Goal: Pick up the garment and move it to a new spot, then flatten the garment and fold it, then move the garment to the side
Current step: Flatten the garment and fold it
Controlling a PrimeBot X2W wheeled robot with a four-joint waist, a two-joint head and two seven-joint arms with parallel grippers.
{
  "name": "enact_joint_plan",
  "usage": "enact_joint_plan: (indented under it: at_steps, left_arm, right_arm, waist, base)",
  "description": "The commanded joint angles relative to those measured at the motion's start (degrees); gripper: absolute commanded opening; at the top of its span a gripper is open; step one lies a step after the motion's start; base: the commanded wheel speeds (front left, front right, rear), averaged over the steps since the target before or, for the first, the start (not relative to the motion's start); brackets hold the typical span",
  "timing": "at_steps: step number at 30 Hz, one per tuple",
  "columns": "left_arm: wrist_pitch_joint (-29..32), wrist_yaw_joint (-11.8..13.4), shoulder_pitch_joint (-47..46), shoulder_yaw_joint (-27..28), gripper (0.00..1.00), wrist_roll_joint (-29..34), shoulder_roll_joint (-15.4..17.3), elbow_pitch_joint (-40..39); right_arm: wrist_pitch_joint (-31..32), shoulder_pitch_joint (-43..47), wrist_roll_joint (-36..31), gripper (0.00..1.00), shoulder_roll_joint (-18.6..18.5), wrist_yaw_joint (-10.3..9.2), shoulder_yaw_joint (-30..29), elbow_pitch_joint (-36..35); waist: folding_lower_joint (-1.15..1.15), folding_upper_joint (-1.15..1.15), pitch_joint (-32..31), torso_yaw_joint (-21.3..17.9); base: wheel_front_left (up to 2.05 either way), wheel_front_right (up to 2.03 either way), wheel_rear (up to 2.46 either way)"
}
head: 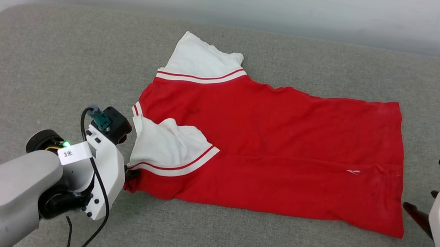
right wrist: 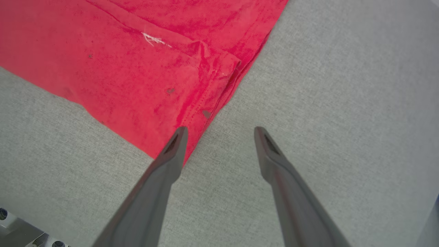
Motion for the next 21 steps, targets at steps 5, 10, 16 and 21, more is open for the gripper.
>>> enact_joint_plan:
  at_steps: [5, 10, 16, 21]
  left_arm:
    - [-1.17, -0.01, -1.79, -0.34, 0.00, 1.03, -0.55, -0.59]
    - [-1.93, -0.01, -2.36, -0.79, 0.00, 1.66, -0.82, -0.54]
    - [-3.01, -0.01, -2.28, -1.43, 0.00, 1.10, -1.19, 0.34]
    - [-4.35, -0.01, -0.46, -1.74, 0.00, -0.18, -0.51, 1.29]
  right_arm:
    - [-0.05, 1.19, 1.05, 1.00, 4.73, -0.07, 0.38, 5.83]
    - [-1.06, 2.07, 0.83, 1.00, 8.03, -0.05, 1.78, 10.21]
    - [-3.58, 3.23, 1.32, 1.00, 10.79, -0.05, 4.53, 15.20]
    - [-8.49, 1.79, 1.88, 0.00, 9.28, -0.05, 4.50, 14.86]
  waist:
    - [0.00, 0.00, 1.94, 0.80]
    - [0.00, 0.00, 3.18, 1.26]
    - [0.00, 0.00, 3.56, 1.42]
    - [0.00, 0.00, 1.63, 0.71]
  base:
    - [0.00, 0.00, 0.00]
    - [0.00, 0.00, 0.00]
    - [0.00, 0.00, 0.00]
    - [0.00, 0.00, 0.00]
